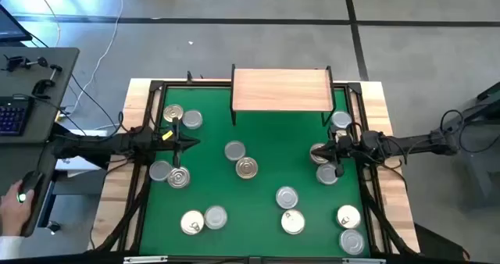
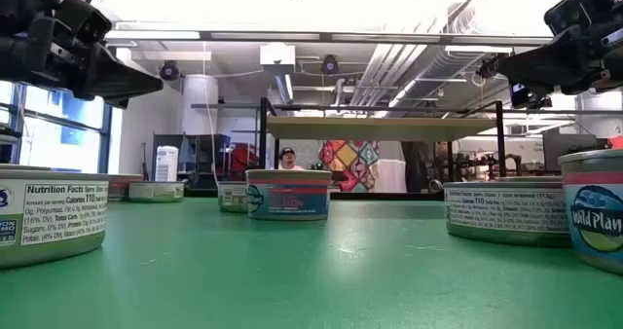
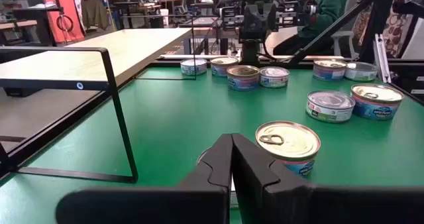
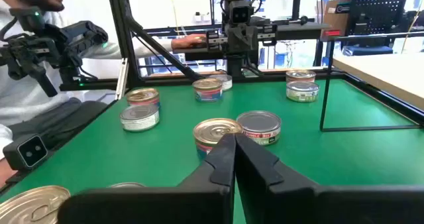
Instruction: Stack canned seafood by type on shelf
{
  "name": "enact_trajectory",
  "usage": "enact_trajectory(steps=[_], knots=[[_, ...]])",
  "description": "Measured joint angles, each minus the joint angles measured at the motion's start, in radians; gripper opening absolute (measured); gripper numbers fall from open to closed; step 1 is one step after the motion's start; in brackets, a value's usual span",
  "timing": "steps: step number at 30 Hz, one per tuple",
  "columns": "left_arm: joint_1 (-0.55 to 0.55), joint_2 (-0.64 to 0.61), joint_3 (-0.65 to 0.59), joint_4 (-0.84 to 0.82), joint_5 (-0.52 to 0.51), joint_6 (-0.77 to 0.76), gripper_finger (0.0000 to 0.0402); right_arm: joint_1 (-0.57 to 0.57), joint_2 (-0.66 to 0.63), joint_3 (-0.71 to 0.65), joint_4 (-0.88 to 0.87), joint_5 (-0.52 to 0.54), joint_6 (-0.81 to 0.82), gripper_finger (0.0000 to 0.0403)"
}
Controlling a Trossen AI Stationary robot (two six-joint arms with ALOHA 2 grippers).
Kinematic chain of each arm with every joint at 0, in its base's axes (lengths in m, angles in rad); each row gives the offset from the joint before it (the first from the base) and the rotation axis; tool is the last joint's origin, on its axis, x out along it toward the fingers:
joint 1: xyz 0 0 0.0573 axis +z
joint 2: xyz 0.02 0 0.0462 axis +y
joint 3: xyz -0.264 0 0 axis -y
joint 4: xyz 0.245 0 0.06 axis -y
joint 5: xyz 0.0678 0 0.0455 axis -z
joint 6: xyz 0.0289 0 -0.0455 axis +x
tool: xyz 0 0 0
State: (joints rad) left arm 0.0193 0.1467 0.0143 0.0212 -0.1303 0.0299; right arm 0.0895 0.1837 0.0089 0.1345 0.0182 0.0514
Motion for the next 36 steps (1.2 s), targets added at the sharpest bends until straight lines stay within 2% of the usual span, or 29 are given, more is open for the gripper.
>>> enact_trajectory(steps=[35,36], knots=[[0.0,0.002,0.0,0.0,0.0,0.0,0.0001,0.0,0.0,0.0,0.012,0.001,-0.016,0.0005],[0.0,0.002,0.0,0.0,0.0,0.0,0.0001,0.0,0.002,0.0,0.045,0.001,0.024,0.0005]])
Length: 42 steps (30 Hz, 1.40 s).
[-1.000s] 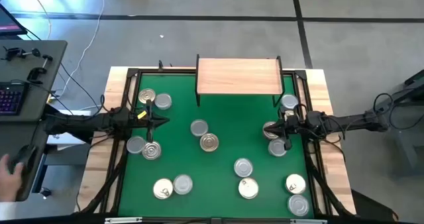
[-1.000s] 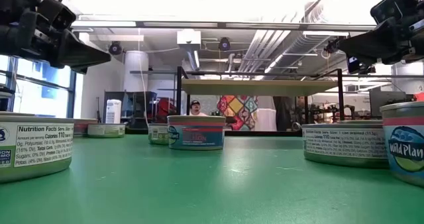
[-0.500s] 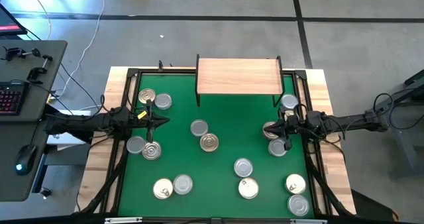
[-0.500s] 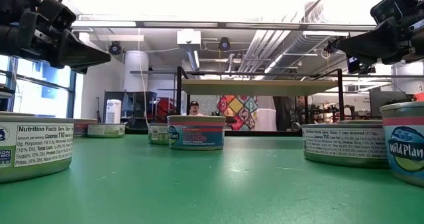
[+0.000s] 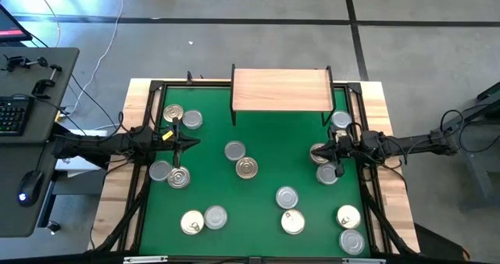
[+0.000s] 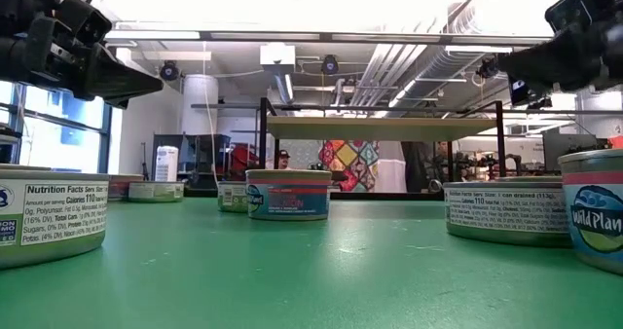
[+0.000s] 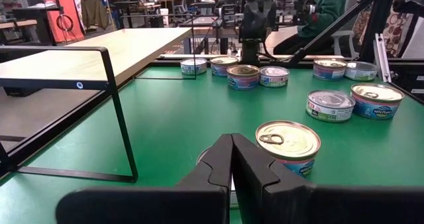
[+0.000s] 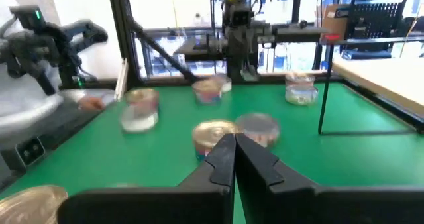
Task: Stack canned seafood by type on shelf
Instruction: Put the blue pink tuna can on the shelf
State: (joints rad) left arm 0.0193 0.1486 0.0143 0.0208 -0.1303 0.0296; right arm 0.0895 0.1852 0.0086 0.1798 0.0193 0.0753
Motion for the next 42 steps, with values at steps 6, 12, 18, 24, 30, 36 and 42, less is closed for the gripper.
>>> enact_trajectory(steps=[6,12,18,24,30,36,42], knots=[[0.0,0.0,0.0,0.0,0.0,0.0,0.0001,0.01,0.053,0.0,0.303,0.023,0.296,0.0005],[0.0,0.0,0.0,0.0,0.0,0.0,0.0001,0.103,0.291,0.004,0.545,0.026,0.195,0.0005],[0.0,0.0,0.0,0.0,0.0,0.0,0.0001,0.178,0.593,0.089,0.731,0.038,0.03,0.0005],[0.0,0.0,0.0,0.0,0.0,0.0,0.0001,0.187,0.782,0.235,0.742,0.036,0.016,0.0005],[0.0,0.0,0.0,0.0,0.0,0.0,0.0001,0.172,0.898,0.393,0.738,0.085,0.03,0.0005],[0.0,0.0,0.0,0.0,0.0,0.0,0.0001,0.172,0.975,0.538,0.577,0.085,0.021,0.0005],[0.001,0.0,0.0,0.003,-0.02,0.042,0.0001,0.173,1.023,0.685,0.053,0.069,0.09,0.0024]])
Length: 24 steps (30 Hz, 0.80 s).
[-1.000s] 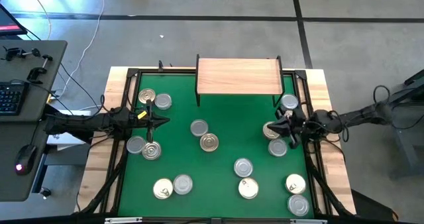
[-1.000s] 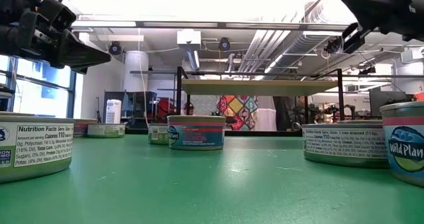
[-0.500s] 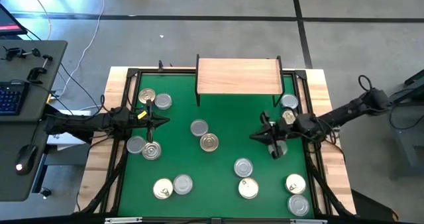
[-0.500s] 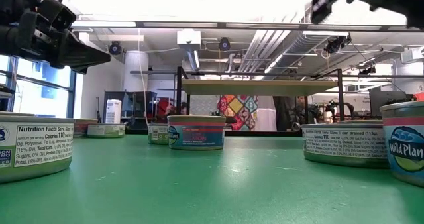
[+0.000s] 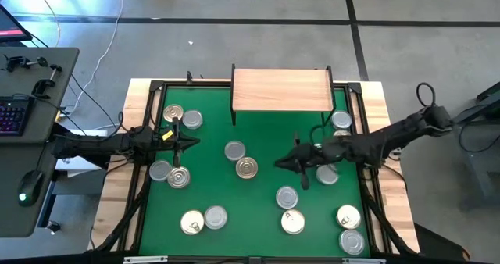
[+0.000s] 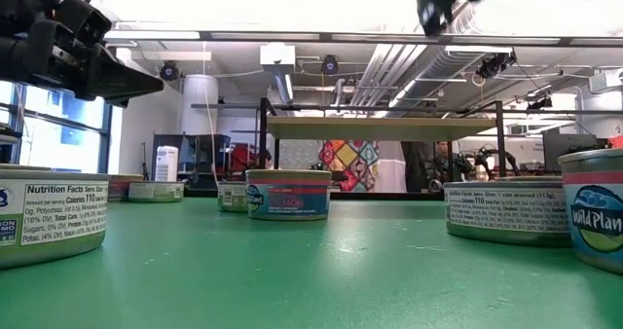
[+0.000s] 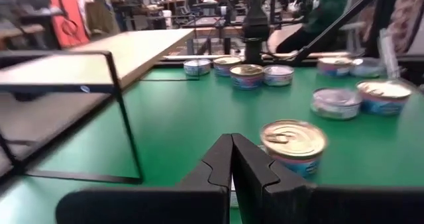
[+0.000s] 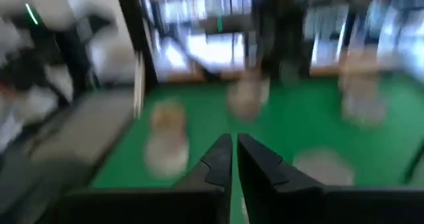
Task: Stack canned seafood by type on shelf
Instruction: Put the blue pink tuna can on the shelf
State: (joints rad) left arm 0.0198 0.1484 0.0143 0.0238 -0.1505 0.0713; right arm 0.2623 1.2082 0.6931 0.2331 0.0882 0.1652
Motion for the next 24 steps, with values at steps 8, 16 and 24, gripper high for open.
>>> enact_trajectory(steps=[8,16,24], knots=[[0.0,0.0,0.0,0.006,-0.04,0.132,0.0001,-0.001,0.109,0.029,-0.259,-0.046,-0.012,0.0055],[-0.001,0.0,0.0,0.027,-0.035,-0.066,0.0001,-0.038,0.243,0.025,-0.253,0.077,-0.054,0.0056],[-0.001,0.0,0.0,0.175,-0.038,-0.318,0.0001,-0.158,0.312,0.025,-0.171,0.019,0.009,0.0151]])
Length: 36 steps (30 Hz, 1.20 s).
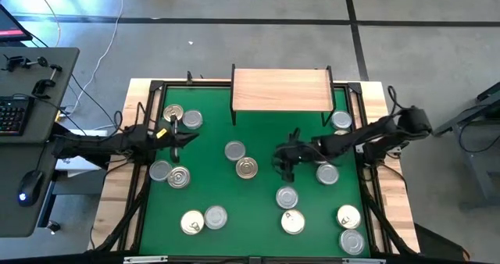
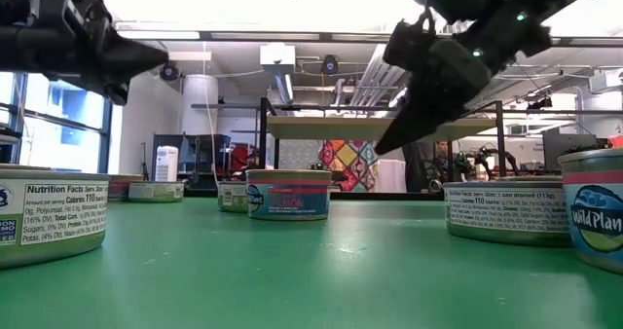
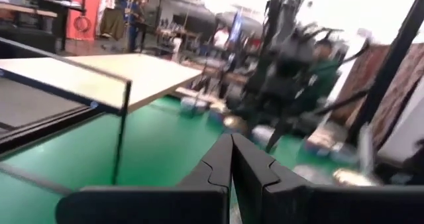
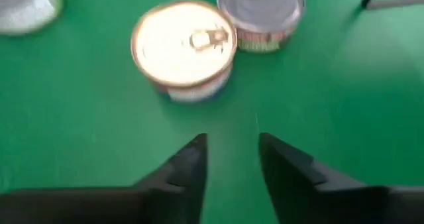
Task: Stack canned seafood by type on shelf
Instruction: Put the blue pink tuna can on the shelf
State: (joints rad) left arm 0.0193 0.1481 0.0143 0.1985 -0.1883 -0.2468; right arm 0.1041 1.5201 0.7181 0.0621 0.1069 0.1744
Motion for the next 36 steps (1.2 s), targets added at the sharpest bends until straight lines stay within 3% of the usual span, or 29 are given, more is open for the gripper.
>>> enact_trajectory(steps=[6,11,16,21,25,31,36], knots=[[-0.018,0.025,0.0,0.067,0.011,-0.091,0.0001,-0.021,0.077,0.0,0.107,-0.187,-0.169,0.0274],[-0.14,0.172,0.0,0.252,-0.055,-0.07,0.0001,0.018,0.12,-0.001,0.142,-0.164,-0.191,0.0291],[-0.288,0.411,0.0,0.476,-0.23,-0.043,0.0,0.067,0.12,-0.001,0.28,-0.168,-0.214,0.0233],[-0.398,0.668,0.034,0.621,-0.427,-0.056,0.0,0.073,0.151,0.0,0.455,-0.16,-0.235,0.0112],[-0.426,0.855,0.134,0.635,-0.498,-0.063,0.0,0.064,0.221,0.001,0.602,-0.16,-0.218,0.0017],[-0.425,1.078,0.277,0.633,-0.498,-0.057,0.0,0.047,0.294,0.001,0.626,-0.115,-0.17,0.0023],[-0.408,1.219,0.354,0.632,-0.498,-0.057,0.0,0.046,0.315,0.001,0.6,-0.071,-0.161,0.0003]])
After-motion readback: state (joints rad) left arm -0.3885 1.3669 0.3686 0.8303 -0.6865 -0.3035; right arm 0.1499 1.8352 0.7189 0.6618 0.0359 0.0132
